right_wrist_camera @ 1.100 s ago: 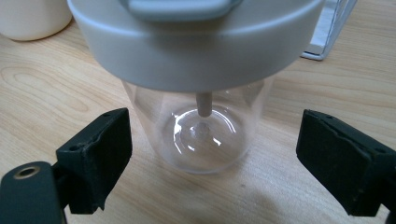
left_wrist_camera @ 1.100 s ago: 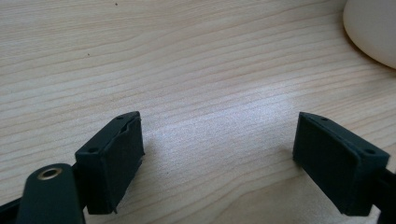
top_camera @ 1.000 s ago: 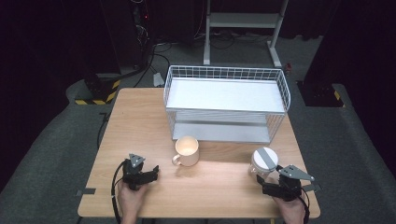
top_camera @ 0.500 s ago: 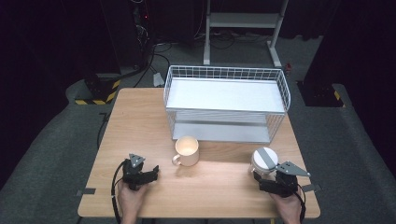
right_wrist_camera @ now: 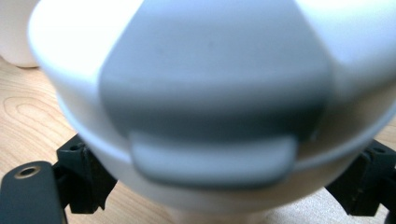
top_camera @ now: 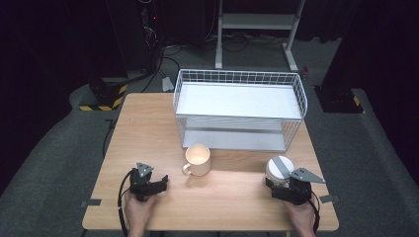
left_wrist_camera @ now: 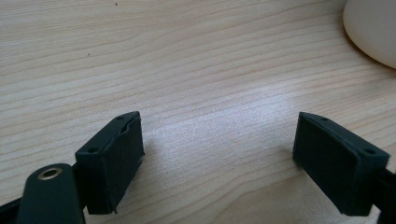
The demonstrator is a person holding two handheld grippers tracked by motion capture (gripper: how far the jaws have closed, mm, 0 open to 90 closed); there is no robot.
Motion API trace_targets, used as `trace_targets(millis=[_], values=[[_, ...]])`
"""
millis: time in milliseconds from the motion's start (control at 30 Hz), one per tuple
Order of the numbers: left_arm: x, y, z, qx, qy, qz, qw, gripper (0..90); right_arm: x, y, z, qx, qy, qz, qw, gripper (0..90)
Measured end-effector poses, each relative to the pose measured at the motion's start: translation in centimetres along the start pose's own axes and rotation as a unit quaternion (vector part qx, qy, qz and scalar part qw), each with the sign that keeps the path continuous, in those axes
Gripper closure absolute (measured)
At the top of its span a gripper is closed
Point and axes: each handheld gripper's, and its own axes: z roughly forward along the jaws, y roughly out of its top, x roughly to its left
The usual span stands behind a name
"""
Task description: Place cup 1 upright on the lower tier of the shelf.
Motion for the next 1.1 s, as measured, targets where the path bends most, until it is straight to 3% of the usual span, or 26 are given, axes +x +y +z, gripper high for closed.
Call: trace_targets(millis=[400,500,1100], values=[[0.0,0.0,0.0,0.0,0.0,0.0,1.0,16.4,0.14,0.19,0.32,-0.005,-0.004,-0.001,1.0,15.0],[0.0,0.0,0.0,0.0,0.0,0.0,1.0,16.4,0.22,0.19,0.46,-0.002,-0.005,-0.012,0.9999,17.4],[0.0,0.0,0.0,0.0,0.0,0.0,1.0,16.4,0.12,0.22,0.47,-0.004,-0.004,-0.02,0.9998,18.6]])
